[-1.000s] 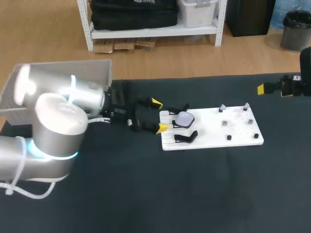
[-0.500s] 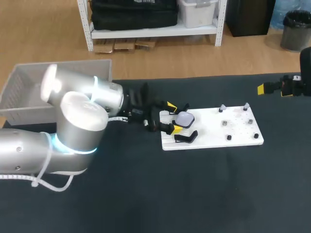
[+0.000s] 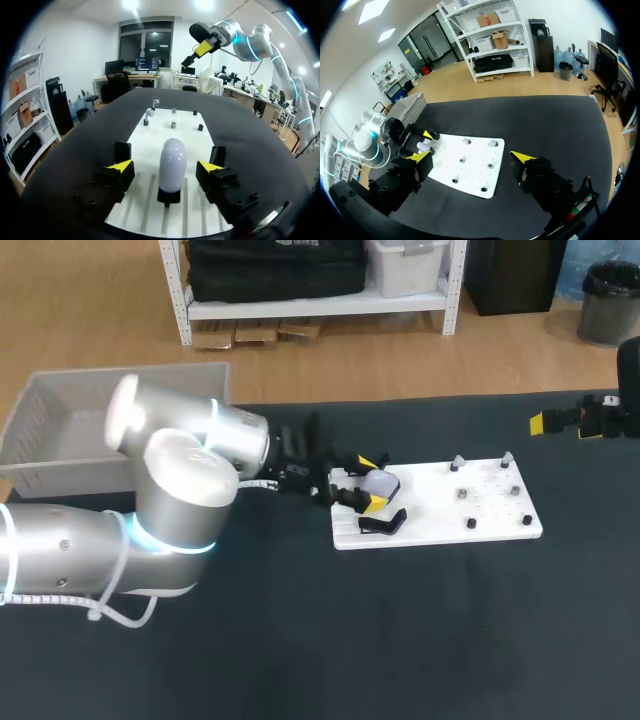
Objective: Pick up each earbud case from the left stands, insert the matching earbuds, close the lid, and place the case in the box.
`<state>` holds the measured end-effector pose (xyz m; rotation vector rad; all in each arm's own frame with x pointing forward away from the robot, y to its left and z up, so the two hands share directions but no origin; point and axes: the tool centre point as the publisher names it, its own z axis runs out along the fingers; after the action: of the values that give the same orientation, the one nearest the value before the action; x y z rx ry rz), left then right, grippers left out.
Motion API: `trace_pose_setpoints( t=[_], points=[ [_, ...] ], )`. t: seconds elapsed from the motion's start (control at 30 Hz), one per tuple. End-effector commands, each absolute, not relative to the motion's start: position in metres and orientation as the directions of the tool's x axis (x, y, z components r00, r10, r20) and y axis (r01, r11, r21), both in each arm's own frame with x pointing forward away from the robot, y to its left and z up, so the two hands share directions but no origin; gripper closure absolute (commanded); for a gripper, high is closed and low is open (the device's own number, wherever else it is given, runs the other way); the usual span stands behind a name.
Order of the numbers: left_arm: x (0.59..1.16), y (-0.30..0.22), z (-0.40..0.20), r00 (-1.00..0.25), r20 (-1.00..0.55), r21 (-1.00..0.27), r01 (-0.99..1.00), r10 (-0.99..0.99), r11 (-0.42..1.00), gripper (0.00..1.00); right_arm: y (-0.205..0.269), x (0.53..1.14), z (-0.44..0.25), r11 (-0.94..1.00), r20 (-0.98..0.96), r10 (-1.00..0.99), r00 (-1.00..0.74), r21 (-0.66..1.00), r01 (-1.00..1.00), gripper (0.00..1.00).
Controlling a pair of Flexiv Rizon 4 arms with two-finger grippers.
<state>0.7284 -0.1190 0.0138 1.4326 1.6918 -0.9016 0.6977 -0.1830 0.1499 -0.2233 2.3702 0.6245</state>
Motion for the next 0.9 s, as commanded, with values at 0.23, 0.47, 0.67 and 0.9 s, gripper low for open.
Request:
trace_pose_setpoints(
  t=[0.23,0.47,0.67,0.9],
  points=[
    [0.7302,-0.1208,0.0088,-0.123,-0.874,-0.070,0.989,0.470,0.127,0.52,-0.1832,0.6982,0.1492,0.870,-0.647,0.004,-0.762,0.378,-0.316,0.00],
    [0.7283,-0.1218,0.0087,-0.124,-0.875,-0.075,0.990,0.468,0.123,0.53,-0.1832,0.6982,0.1492,0.870,-0.647,0.004,-0.762,0.378,-0.316,0.00],
    [0.7271,-0.1217,0.0093,-0.125,-0.877,-0.078,0.990,0.464,0.120,0.64,-0.1832,0.6982,0.1492,0.870,-0.647,0.004,-0.762,0.378,-0.316,0.00],
    [0.7246,-0.1201,0.0113,-0.128,-0.881,-0.085,0.990,0.456,0.114,1.00,-0.1832,0.6982,0.1492,0.870,-0.647,0.004,-0.762,0.378,-0.316,0.00]
  ],
)
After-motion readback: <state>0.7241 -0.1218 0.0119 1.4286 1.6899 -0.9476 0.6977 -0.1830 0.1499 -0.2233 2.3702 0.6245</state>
